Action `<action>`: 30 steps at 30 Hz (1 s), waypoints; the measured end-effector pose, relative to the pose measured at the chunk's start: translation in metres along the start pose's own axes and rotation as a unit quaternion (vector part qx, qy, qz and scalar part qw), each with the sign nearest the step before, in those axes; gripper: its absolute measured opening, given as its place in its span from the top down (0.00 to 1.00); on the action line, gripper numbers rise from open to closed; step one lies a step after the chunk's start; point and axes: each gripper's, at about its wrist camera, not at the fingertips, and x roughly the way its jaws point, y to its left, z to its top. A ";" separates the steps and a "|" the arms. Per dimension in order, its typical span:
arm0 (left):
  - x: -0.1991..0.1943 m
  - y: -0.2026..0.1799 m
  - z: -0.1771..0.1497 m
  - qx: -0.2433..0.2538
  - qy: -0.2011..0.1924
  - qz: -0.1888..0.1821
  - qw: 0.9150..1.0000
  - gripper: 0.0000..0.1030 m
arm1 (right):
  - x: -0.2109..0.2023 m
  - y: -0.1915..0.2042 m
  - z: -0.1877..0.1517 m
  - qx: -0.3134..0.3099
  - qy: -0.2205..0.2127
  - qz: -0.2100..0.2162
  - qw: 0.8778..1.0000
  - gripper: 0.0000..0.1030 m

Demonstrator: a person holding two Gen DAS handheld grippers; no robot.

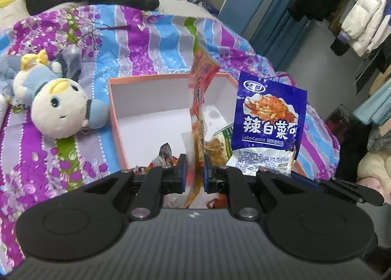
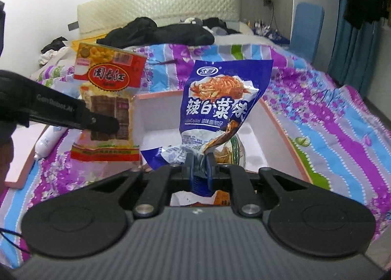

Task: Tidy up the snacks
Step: 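Lower both packets into the pink box and open both tools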

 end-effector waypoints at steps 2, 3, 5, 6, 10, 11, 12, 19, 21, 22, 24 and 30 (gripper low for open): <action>0.020 0.004 0.007 0.001 0.009 0.002 1.000 0.86 | 0.016 -0.006 0.002 0.007 0.008 0.005 1.000 0.87; 0.030 0.005 0.010 0.004 0.013 0.004 1.000 0.85 | 0.024 -0.008 0.002 0.008 0.011 0.006 1.000 0.87; 0.046 0.009 0.014 0.009 0.019 0.008 1.000 0.85 | 0.037 -0.011 0.002 0.014 0.018 0.006 1.000 0.87; 0.053 0.010 0.015 0.011 0.021 0.009 1.000 0.85 | 0.043 -0.013 0.002 0.019 0.022 0.008 1.000 0.87; 0.072 0.015 0.018 0.014 0.031 0.011 0.999 0.84 | 0.061 -0.017 -0.001 0.037 0.035 0.004 0.999 0.86; 0.073 0.016 0.017 0.015 0.031 0.012 0.999 0.83 | 0.063 -0.019 -0.001 0.043 0.038 0.005 0.998 0.86; 0.074 0.017 0.016 0.015 0.031 0.012 0.999 0.77 | 0.064 -0.020 -0.002 0.048 0.042 0.006 0.998 0.85; 0.057 0.022 0.012 0.008 0.020 0.019 1.000 0.60 | 0.055 -0.019 0.000 0.058 0.036 0.014 0.998 0.50; 0.043 0.019 0.012 0.013 0.011 0.021 1.000 0.56 | 0.042 -0.018 0.003 0.064 0.022 0.025 0.997 0.50; 0.035 0.018 0.013 0.017 0.005 0.023 1.000 0.55 | 0.037 -0.017 0.005 0.064 0.016 0.025 0.997 0.50; 0.018 0.014 0.014 0.020 -0.007 0.021 1.000 0.54 | 0.022 -0.013 0.009 0.066 0.002 0.020 0.998 0.50; -0.044 -0.003 0.011 0.033 -0.044 0.016 0.998 0.47 | -0.028 -0.003 0.020 0.077 -0.037 0.013 0.996 0.50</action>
